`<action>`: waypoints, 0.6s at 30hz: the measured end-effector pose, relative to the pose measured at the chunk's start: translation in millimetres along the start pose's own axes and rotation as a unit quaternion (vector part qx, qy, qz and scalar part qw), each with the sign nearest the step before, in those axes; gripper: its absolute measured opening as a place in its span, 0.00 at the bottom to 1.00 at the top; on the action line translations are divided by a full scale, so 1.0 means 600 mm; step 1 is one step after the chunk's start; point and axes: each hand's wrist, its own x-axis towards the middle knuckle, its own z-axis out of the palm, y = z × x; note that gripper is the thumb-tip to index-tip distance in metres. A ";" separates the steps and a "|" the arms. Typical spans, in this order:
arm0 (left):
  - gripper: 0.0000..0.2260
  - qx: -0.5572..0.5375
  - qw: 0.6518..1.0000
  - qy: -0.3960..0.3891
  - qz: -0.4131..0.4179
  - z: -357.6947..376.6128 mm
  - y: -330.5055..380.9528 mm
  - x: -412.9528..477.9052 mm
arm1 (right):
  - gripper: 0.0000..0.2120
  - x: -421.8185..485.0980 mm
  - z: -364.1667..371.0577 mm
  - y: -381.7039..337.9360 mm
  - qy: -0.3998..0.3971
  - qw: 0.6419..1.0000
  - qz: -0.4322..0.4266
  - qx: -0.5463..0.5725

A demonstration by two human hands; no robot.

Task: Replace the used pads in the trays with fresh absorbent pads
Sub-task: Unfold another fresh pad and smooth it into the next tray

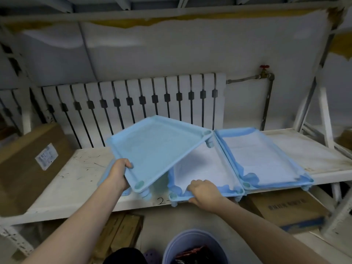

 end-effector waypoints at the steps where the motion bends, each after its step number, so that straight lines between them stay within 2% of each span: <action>1: 0.17 0.013 1.000 -0.005 -0.003 0.001 0.000 -0.003 | 0.18 0.004 0.002 -0.002 -0.007 1.000 -0.001 -0.004; 5: 0.13 0.045 0.999 0.000 -0.012 0.007 0.005 0.007 | 0.16 0.008 0.016 0.001 -0.007 0.999 0.027 0.036; 8: 0.13 0.046 0.999 0.004 -0.012 0.009 -0.001 0.015 | 0.13 -0.002 0.034 0.007 0.050 0.999 0.014 -0.003; 11: 0.13 0.053 0.998 0.007 -0.013 0.007 -0.006 0.018 | 0.16 -0.009 0.056 0.028 0.071 0.997 0.018 -0.037; 18: 0.16 0.067 0.997 0.007 -0.038 0.009 -0.036 0.033 | 0.17 -0.055 0.064 0.112 0.096 0.994 0.021 -0.050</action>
